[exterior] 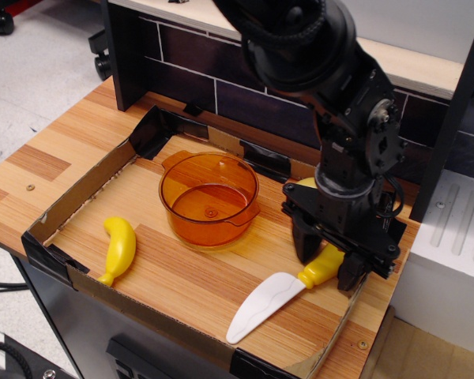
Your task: Put knife in pot
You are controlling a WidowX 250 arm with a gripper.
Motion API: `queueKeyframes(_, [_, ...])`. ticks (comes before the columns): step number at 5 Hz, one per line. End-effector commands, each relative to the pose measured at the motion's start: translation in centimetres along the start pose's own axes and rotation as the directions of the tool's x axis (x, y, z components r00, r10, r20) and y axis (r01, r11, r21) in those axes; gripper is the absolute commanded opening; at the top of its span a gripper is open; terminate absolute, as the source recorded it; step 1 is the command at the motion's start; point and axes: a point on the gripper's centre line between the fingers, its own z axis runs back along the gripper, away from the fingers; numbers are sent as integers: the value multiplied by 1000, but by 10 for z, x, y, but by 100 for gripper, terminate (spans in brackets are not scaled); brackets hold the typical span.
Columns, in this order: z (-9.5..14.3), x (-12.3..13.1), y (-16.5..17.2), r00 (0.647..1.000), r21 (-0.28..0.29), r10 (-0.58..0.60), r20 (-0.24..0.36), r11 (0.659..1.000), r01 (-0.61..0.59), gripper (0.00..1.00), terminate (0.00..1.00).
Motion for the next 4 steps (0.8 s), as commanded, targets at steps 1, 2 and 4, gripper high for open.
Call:
queueKeyframes(1, [17, -4, 0, 1000, -42, 22, 16, 999, -21, 0, 0])
queueKeyframes(2, [32, -1, 5, 997, -18, 55, 49, 998, -54, 0, 0])
queueKeyframes(4, [82, 18, 25, 978, -39, 178, 111, 984, -175, 0, 0])
